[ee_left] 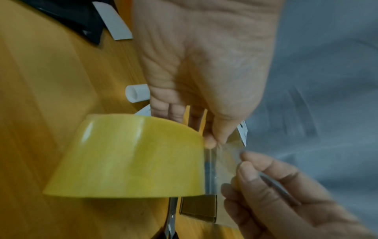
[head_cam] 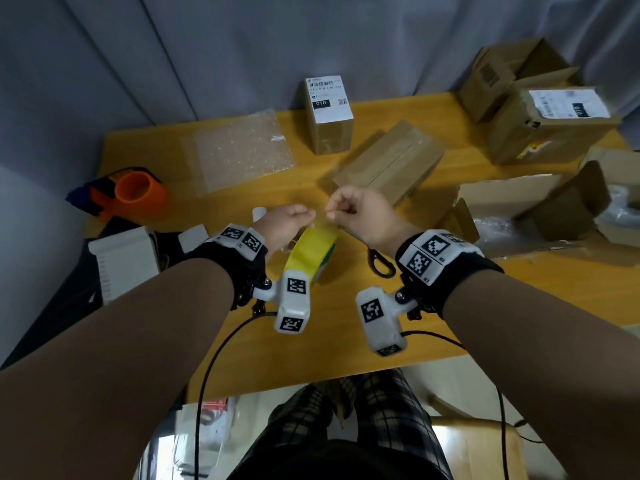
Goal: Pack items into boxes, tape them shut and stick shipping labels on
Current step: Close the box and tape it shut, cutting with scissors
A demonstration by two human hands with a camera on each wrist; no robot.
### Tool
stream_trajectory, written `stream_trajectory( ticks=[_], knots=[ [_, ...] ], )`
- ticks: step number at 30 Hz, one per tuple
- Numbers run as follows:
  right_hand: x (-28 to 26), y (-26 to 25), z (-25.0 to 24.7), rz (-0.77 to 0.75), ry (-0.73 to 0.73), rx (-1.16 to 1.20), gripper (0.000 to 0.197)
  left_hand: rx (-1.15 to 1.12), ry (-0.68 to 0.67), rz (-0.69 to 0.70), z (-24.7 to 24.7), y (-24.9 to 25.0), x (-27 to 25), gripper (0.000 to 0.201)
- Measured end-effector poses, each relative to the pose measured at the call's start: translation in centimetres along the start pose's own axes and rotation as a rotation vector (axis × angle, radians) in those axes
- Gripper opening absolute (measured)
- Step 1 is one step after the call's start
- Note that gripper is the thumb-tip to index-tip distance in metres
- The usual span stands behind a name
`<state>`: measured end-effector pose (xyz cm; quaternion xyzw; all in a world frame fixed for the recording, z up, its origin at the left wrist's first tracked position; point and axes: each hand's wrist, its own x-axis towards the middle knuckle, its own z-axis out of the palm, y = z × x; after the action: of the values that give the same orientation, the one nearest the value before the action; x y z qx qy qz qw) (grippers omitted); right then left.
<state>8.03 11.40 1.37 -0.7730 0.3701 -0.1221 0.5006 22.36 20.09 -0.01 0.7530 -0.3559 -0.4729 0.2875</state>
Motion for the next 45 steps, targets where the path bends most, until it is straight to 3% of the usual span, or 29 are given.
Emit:
stream_trajectory(
  ticks=[3,5,11,14,19,22,25,29,33,37,40,43,45],
  knots=[
    [-0.5,0.3,0.8,0.011,0.013,0.045,0.008,0.027,0.026,0.016,0.1,0.0,0.0,0.030],
    [-0.5,0.4,1.1,0.034,0.023,0.016,0.016,0.052,0.036,0.015,0.2,-0.2,0.0,0.028],
    [-0.3,0.0,0.8,0.050,0.011,-0.276,0.018,0.142,0.051,0.102,0.7,-0.4,-0.1,0.031],
    [-0.1,0.1,0.5,0.069,0.005,-0.419,0.021,0.174,-0.011,0.154,0.8,-0.6,-0.3,0.024],
    [-0.7,1.7,-0.4,0.148,-0.051,-0.475,0.035,0.225,-0.070,0.140,0.4,-0.2,-0.6,0.063],
    [-1.2,2.3,-0.3,0.148,-0.091,-0.507,0.034,0.332,-0.095,0.144,0.8,0.4,-0.8,0.058],
    [-1.1,3.1,-0.1,0.167,-0.142,-0.606,0.048,0.491,-0.148,0.136,1.1,0.3,-1.2,0.047],
    [-1.3,4.3,-1.2,0.248,-0.105,-0.615,0.049,0.708,-0.205,0.165,1.4,-0.3,-1.7,0.042],
    [-1.2,4.4,-2.1,0.177,-0.080,-0.483,0.049,0.910,-0.273,0.231,2.3,-0.8,-1.6,0.044],
    [-0.3,4.0,-2.7,0.040,-0.051,-0.513,0.039,1.058,-0.381,0.195,3.5,0.1,-1.2,0.043],
    [1.1,3.9,-4.1,-0.003,-0.095,-0.659,0.025,1.057,-0.222,0.265,3.9,1.9,0.3,0.038],
    [2.3,3.4,-5.7,0.059,-0.319,-0.830,0.051,0.939,0.035,0.323,4.5,4.4,3.1,0.047],
    [2.8,3.3,-6.5,0.101,-0.448,-0.954,0.062,0.973,-0.017,0.252,5.3,5.9,5.2,0.067]
  ],
)
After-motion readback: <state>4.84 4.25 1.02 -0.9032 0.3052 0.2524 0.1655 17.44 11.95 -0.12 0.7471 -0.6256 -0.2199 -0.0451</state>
